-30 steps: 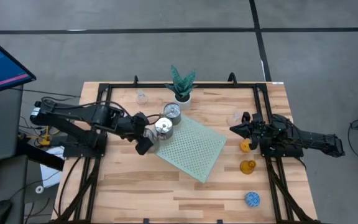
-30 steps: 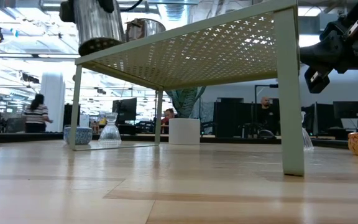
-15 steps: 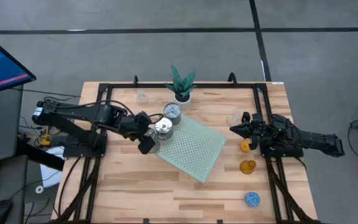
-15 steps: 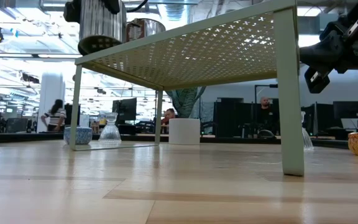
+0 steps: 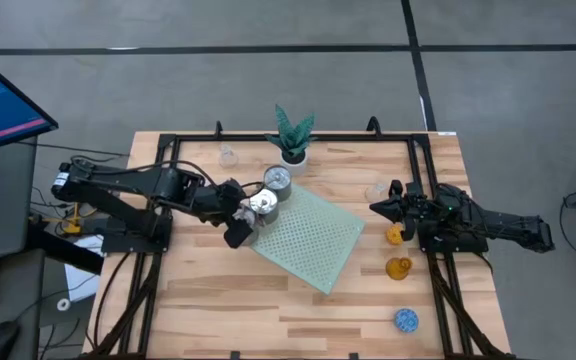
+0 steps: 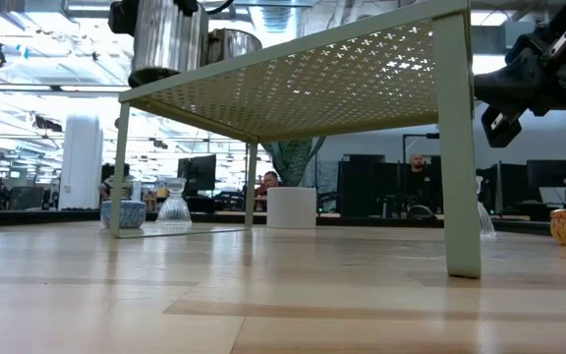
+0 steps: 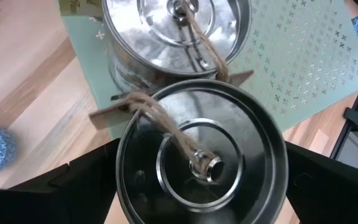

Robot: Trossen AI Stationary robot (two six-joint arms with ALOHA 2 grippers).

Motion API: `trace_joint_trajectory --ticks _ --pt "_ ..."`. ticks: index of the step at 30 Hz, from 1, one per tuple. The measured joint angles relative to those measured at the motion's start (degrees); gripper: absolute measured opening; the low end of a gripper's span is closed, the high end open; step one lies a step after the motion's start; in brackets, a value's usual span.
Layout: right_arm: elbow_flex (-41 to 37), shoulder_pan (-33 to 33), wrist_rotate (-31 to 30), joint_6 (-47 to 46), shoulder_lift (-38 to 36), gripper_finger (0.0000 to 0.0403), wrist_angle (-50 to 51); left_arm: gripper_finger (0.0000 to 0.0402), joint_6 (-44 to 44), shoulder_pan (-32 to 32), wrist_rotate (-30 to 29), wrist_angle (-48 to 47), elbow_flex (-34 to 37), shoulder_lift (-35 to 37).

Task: Pick & Place candle stick holders
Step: Put the silver scented candle on the shelf, then put the top transparent candle holder on the shelf

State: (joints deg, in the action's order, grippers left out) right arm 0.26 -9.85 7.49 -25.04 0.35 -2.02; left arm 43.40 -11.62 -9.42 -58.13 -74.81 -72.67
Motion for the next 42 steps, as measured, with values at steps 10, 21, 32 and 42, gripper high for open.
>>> trace_joint_trajectory --ticks 10,21,32,42 --pt "0.01 0.01 0.00 -0.02 -0.01 0.0000 0.02 0.0394 -0.09 0.00 0.02 1.60 0.00 0.05" --pt "0.01 0.02 0.00 -0.02 0.01 0.0000 0.00 0.0394 -2.65 -0.04 0.04 1.77 0.00 0.09" --pt "0.00 0.02 0.00 -0.02 -0.01 0.0000 0.00 0.0391 -2.48 -0.04 0.06 2.27 0.00 1.32" --pt "0.01 0.00 0.00 -0.02 -0.01 0.0000 0.00 0.0383 -2.31 -0.02 -0.23 2.76 0.00 5.11"
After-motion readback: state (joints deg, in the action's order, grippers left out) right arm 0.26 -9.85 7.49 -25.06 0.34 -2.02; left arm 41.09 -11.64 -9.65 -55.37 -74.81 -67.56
